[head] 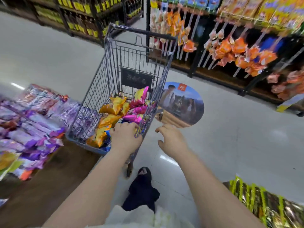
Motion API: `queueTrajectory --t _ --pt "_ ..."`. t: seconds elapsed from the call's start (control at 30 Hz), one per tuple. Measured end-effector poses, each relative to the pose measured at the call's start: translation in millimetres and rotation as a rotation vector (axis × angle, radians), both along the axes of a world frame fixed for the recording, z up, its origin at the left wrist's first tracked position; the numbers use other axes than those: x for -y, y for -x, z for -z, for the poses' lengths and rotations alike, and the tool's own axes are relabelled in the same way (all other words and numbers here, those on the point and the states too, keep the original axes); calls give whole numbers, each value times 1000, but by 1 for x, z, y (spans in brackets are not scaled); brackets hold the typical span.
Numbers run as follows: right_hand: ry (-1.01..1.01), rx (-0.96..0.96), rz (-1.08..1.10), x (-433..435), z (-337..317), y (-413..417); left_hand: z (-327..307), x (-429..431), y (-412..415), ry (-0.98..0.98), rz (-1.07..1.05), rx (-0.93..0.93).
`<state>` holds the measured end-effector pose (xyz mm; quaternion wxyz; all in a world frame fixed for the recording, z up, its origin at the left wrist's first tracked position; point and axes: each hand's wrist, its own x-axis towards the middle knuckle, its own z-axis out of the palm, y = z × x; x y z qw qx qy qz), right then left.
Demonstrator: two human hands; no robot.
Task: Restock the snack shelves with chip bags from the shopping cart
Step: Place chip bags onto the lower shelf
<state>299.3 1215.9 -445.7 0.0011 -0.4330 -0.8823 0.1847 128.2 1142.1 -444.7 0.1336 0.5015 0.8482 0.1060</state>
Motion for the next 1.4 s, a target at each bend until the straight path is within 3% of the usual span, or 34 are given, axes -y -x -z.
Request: queueTrajectory --t 0.2,0.47,0.73,0.97,1.1,1.27,1.4 --pt "-52 75 -154 -105 3 79 7 -95 64 -6 -99 15" --pt "34 100 -258 -213 11 170 15 -177 151 30 -283 74" --pt "192 181 -453 -308 74 248 70 -219 171 180 -514 184" --pt "286 426 -588 -409 128 274 115 -303 172 306 -684 371" --pt "228 555 -659 -456 155 292 149 -349 170 312 -822 551" --pt "238 656 -674 -486 197 316 199 -386 160 180 -1131 1027" --pt "363 656 -623 -494 228 326 231 -404 154 163 -1244 1206"
